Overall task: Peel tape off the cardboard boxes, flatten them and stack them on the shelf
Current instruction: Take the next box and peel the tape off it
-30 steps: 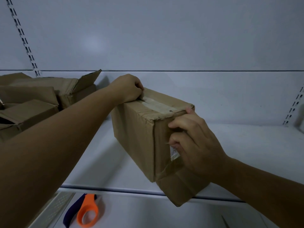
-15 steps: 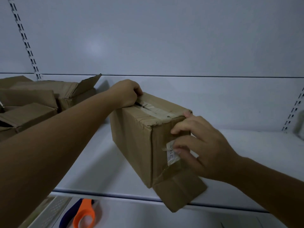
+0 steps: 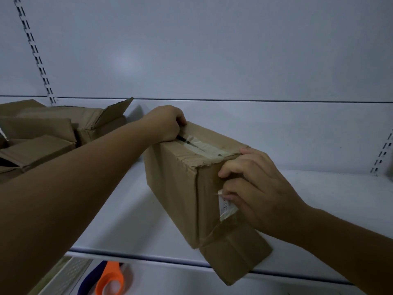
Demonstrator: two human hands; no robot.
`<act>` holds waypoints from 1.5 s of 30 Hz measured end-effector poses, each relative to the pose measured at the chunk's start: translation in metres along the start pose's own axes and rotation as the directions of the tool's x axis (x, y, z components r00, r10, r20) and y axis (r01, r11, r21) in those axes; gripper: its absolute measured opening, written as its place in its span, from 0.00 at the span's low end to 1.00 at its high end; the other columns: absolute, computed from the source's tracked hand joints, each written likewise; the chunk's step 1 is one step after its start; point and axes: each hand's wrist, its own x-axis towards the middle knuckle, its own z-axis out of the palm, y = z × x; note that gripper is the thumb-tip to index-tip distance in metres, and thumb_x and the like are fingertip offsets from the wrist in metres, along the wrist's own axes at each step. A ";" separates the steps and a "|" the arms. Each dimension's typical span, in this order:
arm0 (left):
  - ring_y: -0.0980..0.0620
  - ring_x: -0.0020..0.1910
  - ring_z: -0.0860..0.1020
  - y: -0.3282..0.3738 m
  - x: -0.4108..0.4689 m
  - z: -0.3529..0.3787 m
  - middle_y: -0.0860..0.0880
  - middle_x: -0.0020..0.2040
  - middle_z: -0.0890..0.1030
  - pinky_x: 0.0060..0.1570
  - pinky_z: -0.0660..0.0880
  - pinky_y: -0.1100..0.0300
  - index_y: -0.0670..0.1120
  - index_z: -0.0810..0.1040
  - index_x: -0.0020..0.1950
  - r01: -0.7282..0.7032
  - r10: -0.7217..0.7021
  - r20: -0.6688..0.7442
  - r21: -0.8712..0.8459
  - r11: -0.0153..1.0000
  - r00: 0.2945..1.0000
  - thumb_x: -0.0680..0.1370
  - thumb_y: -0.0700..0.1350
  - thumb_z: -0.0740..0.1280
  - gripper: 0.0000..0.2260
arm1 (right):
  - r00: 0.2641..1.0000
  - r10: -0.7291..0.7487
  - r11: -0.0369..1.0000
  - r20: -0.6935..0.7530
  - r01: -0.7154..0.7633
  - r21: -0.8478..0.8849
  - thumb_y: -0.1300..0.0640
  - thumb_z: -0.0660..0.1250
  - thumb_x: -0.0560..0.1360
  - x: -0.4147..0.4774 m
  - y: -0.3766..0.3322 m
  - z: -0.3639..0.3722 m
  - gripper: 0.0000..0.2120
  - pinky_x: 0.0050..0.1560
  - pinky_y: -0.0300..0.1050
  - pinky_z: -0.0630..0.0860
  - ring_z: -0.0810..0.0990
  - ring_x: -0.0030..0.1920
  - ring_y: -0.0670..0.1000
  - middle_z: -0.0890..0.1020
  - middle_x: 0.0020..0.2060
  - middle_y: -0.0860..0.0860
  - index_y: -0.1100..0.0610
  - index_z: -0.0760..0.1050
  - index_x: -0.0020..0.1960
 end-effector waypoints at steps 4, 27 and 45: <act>0.46 0.60 0.73 -0.001 0.001 -0.001 0.45 0.62 0.76 0.56 0.70 0.57 0.47 0.77 0.60 -0.005 0.005 0.008 0.009 1.000 1.000 0.75 0.33 0.59 0.18 | 0.996 -0.041 0.997 0.085 0.034 0.075 0.57 0.57 0.79 0.008 0.004 -0.011 0.17 0.55 0.55 0.72 0.74 0.48 0.49 0.83 0.42 0.56 0.60 0.80 0.39; 0.46 0.59 0.72 -0.004 0.006 0.003 0.45 0.62 0.74 0.56 0.70 0.55 0.47 0.75 0.61 -0.059 0.058 0.013 0.102 0.993 0.998 0.75 0.35 0.60 0.17 | 0.816 0.201 0.537 0.542 -0.555 0.636 0.53 0.65 0.71 0.058 0.043 -0.041 0.03 0.36 0.36 0.76 0.79 0.36 0.45 0.81 0.36 0.47 0.45 0.75 0.39; 0.48 0.42 0.83 0.039 -0.096 -0.012 0.48 0.42 0.83 0.45 0.80 0.46 0.50 0.75 0.45 -0.206 0.240 -0.037 -0.650 0.732 0.970 0.56 0.60 0.74 0.24 | 0.704 -0.064 0.180 0.707 -0.689 0.702 0.62 0.68 0.68 0.088 0.081 -0.010 0.06 0.29 0.33 0.73 0.78 0.25 0.44 0.82 0.31 0.47 0.51 0.80 0.37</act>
